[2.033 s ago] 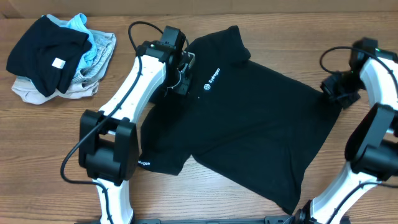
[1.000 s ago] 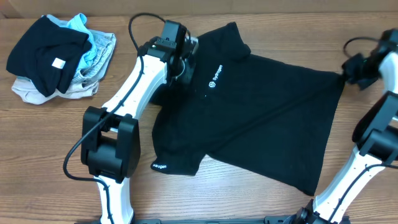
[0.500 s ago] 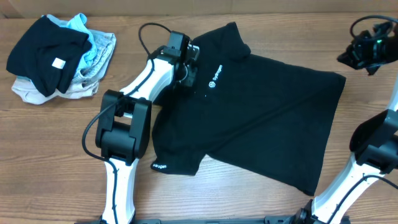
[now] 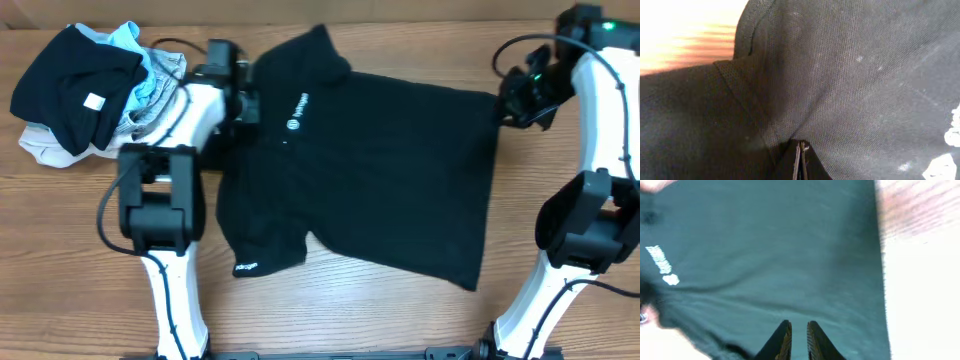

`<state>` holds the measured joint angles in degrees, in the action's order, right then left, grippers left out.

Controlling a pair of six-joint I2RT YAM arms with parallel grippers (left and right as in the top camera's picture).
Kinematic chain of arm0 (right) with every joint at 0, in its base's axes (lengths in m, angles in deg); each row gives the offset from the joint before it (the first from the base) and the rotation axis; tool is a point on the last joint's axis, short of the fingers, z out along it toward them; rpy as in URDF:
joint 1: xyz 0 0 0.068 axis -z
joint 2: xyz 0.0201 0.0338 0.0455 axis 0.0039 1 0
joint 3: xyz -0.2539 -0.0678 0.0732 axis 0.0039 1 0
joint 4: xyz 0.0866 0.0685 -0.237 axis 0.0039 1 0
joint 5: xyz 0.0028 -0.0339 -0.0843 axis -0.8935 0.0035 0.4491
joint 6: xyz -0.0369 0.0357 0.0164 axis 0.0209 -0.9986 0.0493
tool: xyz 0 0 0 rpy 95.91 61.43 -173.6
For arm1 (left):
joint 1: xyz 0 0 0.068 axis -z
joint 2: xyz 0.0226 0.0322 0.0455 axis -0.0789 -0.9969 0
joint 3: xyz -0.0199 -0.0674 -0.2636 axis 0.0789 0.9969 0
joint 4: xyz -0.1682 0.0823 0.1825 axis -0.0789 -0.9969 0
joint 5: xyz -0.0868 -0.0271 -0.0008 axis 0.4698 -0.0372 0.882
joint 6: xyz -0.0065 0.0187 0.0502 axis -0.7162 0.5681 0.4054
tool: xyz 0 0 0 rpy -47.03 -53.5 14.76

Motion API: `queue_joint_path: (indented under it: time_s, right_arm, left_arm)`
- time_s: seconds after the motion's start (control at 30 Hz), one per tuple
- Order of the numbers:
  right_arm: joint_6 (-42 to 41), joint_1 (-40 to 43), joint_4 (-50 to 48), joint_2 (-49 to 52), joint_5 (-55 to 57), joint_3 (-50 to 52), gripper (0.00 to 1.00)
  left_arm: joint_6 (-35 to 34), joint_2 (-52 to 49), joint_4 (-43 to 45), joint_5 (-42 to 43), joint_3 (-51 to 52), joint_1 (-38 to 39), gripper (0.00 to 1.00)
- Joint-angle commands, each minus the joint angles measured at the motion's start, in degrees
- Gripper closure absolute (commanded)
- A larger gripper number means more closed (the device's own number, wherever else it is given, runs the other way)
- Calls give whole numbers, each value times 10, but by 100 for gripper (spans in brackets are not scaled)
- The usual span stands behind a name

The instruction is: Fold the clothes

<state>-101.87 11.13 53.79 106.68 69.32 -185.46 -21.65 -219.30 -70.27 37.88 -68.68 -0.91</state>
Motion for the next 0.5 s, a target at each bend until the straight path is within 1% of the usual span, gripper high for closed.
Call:
queue_joint_path:
  time_s: [0.0, 0.13, 0.23, 0.27, 0.47]
  right_arm:
    - [-33, -11, -34, -16, 31, 78, 85]
    - [-51, -13, -123, -16, 31, 194, 85]
    - [-51, -13, -205, -16, 31, 270, 94]
    - [-51, -13, -233, -16, 29, 293, 96]
    - [-79, -13, -381, -16, 28, 422, 96]
  left_arm:
    - [27, -24, -31, 72, -48, -18, 96]
    - [72, -24, -120, 74, -154, -17, 96]
    - [86, -24, -201, 74, -252, -16, 96]
    - [87, -24, -224, 74, -282, -16, 96]
    - [87, -24, -376, 74, -446, -16, 88]
